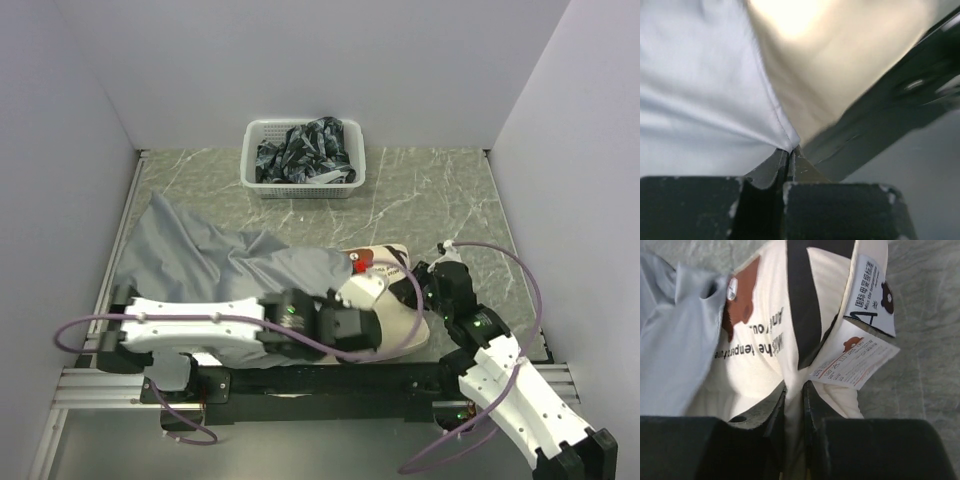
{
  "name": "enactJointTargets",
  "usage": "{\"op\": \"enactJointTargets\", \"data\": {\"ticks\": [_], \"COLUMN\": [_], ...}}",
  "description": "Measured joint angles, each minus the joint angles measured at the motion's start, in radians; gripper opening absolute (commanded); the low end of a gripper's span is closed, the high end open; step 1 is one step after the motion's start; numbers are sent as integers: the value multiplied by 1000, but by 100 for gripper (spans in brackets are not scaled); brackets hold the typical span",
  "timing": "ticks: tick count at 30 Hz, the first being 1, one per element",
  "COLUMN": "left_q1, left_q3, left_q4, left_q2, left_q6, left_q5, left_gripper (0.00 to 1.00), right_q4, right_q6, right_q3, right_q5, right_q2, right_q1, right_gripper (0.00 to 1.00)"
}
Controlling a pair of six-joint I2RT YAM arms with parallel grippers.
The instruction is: Put the pillow into the pillowcase
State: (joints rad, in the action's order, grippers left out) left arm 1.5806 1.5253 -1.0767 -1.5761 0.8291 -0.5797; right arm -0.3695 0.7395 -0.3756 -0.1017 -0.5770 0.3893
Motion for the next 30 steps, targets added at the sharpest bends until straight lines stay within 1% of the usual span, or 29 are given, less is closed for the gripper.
{"op": "enactJointTargets", "data": {"ticks": [1,3,7,9,10,11,12,13,14,15,17,18,20,21,23,24,27,30], "left_q1": [-16,-54,-146,-212,-256,-322,-389,-459,-526,-590,-689,-740,-830,-869,-949,-971,-1034,-1056], "left_q3": [41,121,282,337,358,370,372,372,372,372,371,367,343,327,301,296,286,257], "left_q4": [10,29,84,108,112,120,130,137,141,148,162,176,230,255,291,298,324,344], "left_q2": [25,66,122,141,150,159,165,165,158,143,104,75,18,-10,-76,-100,-192,-233], "left_q6": [-39,-113,-221,-247,-254,-260,-261,-260,-260,-260,-261,-260,-259,-259,-259,-259,-260,-260], "left_q5": [11,33,73,96,116,151,177,207,232,264,320,360,435,463,517,530,568,592], "left_gripper": [1,1,1,1,1,1,1,1,1,1,1,1,1,1,1,1,1,1], "right_q4": [-11,-38,-102,-125,-129,-130,-129,-126,-120,-114,-88,-83,-69,-64,-40,-37,-26,-10], "right_q6": [3,11,27,30,29,29,29,31,31,33,32,33,21,14,-11,-23,-64,-98], "right_q3": [-10,-36,-94,-119,-129,-135,-142,-144,-145,-147,-151,-159,-200,-222,-277,-297,-383,-469], "right_q5": [4,7,3,0,-1,-3,-12,-25,-39,-57,-91,-103,-119,-119,-106,-98,-67,-64], "right_q2": [7,24,47,51,51,50,44,37,27,16,-23,-43,-108,-134,-200,-218,-274,-319], "right_q1": [10,37,77,85,85,86,86,87,87,89,96,97,100,100,99,99,84,34], "right_gripper": [17,20,35,39,43,45,47,52,55,61,67,72,78,89,97,100,100,100]}}
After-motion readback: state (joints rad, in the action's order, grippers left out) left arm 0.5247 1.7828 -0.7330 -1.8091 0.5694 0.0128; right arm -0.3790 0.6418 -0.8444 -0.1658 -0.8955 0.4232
